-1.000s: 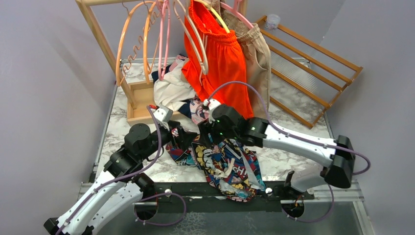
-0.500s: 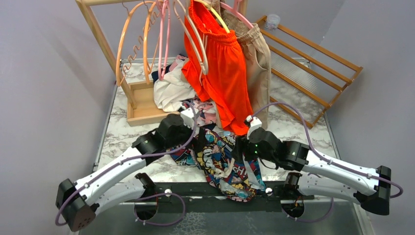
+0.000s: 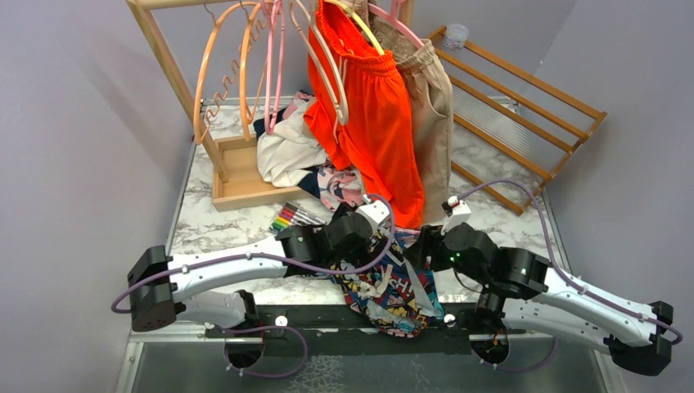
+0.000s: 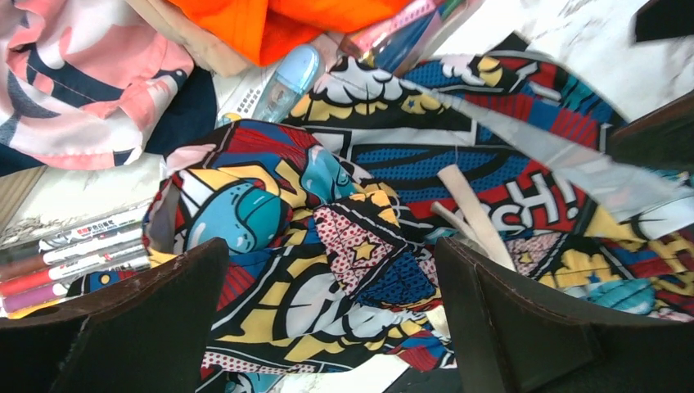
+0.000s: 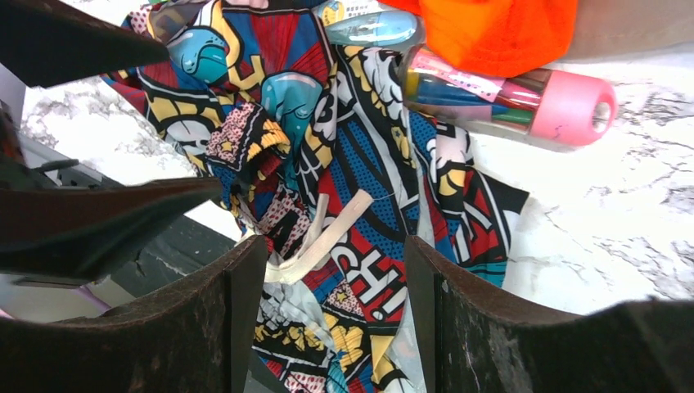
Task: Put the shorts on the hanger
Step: Adjust the shorts at the center of the board.
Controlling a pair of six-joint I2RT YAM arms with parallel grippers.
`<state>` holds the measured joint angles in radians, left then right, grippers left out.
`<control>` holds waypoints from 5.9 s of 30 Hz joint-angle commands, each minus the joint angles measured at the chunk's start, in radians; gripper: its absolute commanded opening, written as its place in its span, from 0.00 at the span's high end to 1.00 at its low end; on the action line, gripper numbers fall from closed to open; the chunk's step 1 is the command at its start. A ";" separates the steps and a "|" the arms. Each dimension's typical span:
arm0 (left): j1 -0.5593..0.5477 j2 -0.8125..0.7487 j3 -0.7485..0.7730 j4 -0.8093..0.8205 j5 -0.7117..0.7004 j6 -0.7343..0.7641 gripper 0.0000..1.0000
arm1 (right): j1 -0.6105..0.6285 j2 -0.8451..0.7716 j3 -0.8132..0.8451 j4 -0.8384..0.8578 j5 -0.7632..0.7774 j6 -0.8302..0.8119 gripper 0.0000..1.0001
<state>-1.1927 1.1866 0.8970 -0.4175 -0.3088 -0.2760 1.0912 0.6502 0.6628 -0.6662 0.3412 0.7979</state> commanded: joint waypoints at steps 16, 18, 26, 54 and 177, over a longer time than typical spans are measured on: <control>-0.047 0.217 0.025 -0.097 -0.306 0.020 0.42 | 0.001 -0.065 0.034 -0.065 0.072 0.009 0.35; -0.046 0.201 0.005 -0.107 -0.332 -0.008 0.57 | 0.001 -0.061 0.034 -0.056 0.061 -0.002 0.35; 0.036 0.091 -0.046 -0.138 -0.384 -0.117 1.00 | 0.002 0.032 0.035 0.013 -0.065 -0.095 0.35; 0.350 -0.152 -0.079 -0.122 -0.326 -0.221 1.00 | 0.196 0.515 0.126 0.224 -0.361 -0.158 0.41; 0.350 -0.573 -0.440 -0.112 -0.343 -0.921 1.00 | -0.094 0.273 0.035 -0.009 -0.396 -0.114 0.19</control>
<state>-0.8455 0.6109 0.4572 -0.5228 -0.6018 -1.1816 0.9962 0.9810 0.7296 -0.6014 0.0132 0.6224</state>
